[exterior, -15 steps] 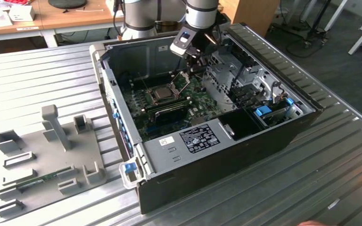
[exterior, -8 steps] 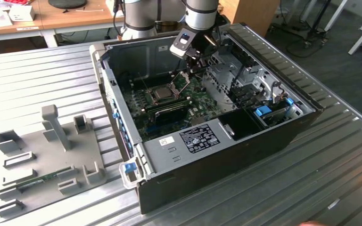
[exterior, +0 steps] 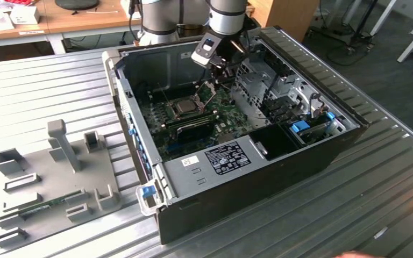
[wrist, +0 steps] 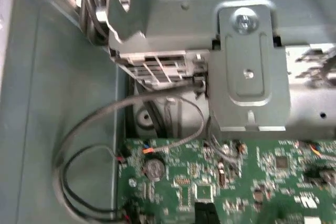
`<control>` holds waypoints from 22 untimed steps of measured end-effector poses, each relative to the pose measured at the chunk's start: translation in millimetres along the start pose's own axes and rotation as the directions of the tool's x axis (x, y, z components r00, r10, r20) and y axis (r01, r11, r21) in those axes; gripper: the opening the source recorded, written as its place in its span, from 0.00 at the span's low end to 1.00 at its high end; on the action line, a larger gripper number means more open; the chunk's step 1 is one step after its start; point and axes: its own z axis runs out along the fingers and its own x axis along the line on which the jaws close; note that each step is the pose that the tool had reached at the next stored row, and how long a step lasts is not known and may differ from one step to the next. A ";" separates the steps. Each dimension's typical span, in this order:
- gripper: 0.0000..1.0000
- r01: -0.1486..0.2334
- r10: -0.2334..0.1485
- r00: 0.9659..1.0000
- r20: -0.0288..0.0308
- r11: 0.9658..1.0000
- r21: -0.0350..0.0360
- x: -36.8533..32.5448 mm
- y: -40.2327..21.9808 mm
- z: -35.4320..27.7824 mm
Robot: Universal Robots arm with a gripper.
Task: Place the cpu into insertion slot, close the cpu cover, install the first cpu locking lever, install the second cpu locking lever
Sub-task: 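Close the cpu cover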
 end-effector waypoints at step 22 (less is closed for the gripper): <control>0.11 0.001 -0.001 1.000 -0.001 1.000 -0.020 -1.2 -46.8 -2.3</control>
